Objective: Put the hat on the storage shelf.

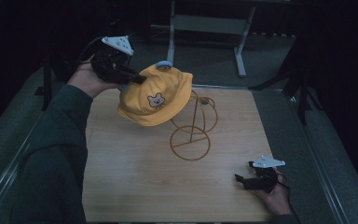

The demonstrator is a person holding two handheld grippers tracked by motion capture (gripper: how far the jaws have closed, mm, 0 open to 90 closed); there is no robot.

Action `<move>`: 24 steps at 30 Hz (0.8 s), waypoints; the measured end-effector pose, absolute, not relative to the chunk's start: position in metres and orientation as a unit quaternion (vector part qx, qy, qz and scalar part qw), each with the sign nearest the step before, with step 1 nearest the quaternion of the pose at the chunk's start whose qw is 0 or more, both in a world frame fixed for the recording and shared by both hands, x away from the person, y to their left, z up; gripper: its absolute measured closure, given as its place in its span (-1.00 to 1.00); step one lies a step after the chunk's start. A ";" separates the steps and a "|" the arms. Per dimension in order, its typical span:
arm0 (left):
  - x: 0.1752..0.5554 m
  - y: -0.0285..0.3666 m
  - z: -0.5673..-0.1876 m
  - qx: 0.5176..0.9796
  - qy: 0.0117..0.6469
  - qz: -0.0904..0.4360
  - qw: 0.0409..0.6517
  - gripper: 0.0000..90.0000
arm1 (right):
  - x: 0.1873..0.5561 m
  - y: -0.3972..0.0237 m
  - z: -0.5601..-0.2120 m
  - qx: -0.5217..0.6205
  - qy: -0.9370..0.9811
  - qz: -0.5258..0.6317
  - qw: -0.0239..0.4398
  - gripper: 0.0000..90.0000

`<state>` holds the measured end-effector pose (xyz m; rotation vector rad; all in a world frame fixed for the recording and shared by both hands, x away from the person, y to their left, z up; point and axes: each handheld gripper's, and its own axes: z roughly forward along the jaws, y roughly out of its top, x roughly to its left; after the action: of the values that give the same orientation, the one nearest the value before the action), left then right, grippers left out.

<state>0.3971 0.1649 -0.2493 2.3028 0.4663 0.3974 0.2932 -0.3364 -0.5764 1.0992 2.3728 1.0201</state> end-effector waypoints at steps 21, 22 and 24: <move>0.403 0.130 -0.244 0.901 0.162 0.150 0.373 0.83 | 0.293 -0.336 -0.576 0.386 0.834 0.358 0.166 -0.68; 0.404 0.127 -0.244 0.902 0.161 0.150 0.372 0.83 | 0.293 -0.336 -0.576 0.386 0.834 0.358 0.166 -0.68; 0.405 0.123 -0.245 0.902 0.161 0.150 0.371 0.83 | 0.293 -0.336 -0.576 0.387 0.834 0.358 0.166 -0.68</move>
<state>0.4053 0.1227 -0.2447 2.3135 0.4141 0.3848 0.2931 -0.3364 -0.5763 1.1008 2.3744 1.0189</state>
